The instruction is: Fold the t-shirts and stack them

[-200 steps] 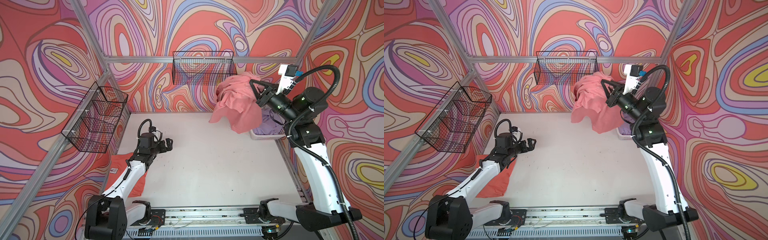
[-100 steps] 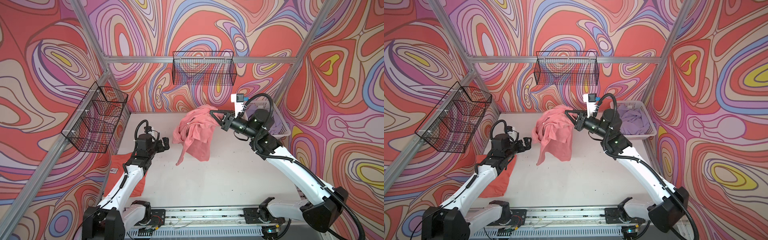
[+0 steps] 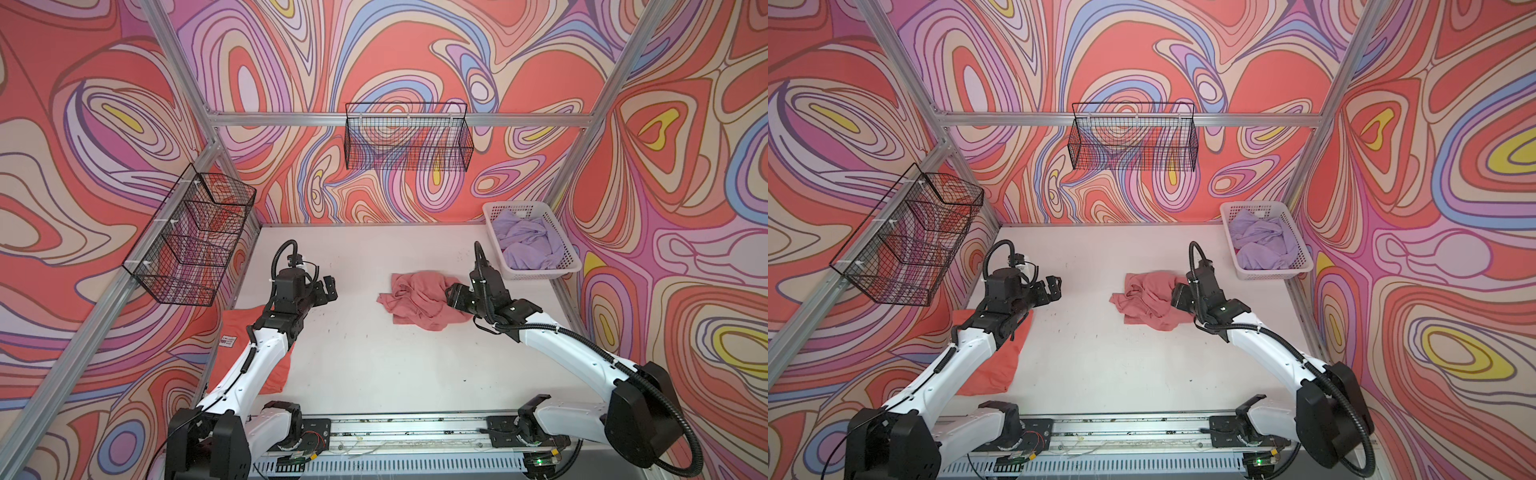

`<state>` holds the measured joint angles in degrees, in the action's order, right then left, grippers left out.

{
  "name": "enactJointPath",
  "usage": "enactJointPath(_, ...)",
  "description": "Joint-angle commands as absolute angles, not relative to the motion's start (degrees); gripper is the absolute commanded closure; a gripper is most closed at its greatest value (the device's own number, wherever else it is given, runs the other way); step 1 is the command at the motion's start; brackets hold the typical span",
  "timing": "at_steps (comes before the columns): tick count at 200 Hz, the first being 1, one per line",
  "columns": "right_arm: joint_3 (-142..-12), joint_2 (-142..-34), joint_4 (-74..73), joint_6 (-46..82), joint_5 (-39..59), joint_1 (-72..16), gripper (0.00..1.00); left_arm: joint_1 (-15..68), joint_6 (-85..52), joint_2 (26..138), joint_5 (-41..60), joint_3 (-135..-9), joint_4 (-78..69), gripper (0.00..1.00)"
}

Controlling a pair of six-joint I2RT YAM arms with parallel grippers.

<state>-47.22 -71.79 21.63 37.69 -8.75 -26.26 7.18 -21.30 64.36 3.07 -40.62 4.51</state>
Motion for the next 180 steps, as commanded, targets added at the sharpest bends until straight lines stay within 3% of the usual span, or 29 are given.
enactJointPath(1, -48.86, -67.93, 29.27, 37.36, -19.75, -26.39, 0.17, 8.09, -22.31, 66.05, 5.43, -40.87, 5.46, 0.00)
enactJointPath(42, -54.49, -72.36, 28.06, 27.53, -13.51, -27.34, 0.15, 15.93, -22.75, 72.59, 6.48, -42.18, 5.55, 0.00)
enactJointPath(96, -67.11, -89.26, 29.30, 18.40, -13.28, -38.68, 0.15, 23.55, -28.69, 79.72, 6.00, -41.24, 0.73, 0.01)
enactJointPath(152, -70.16, -96.26, 28.99, 17.11, -17.29, -44.78, 0.35, 24.47, -29.35, 81.08, 5.23, -40.93, 1.94, 0.01)
enactJointPath(180, -72.16, -98.50, 26.61, 14.73, -18.31, -46.14, 0.35, 24.51, -29.55, 80.56, 4.74, -39.37, 2.23, 0.01)
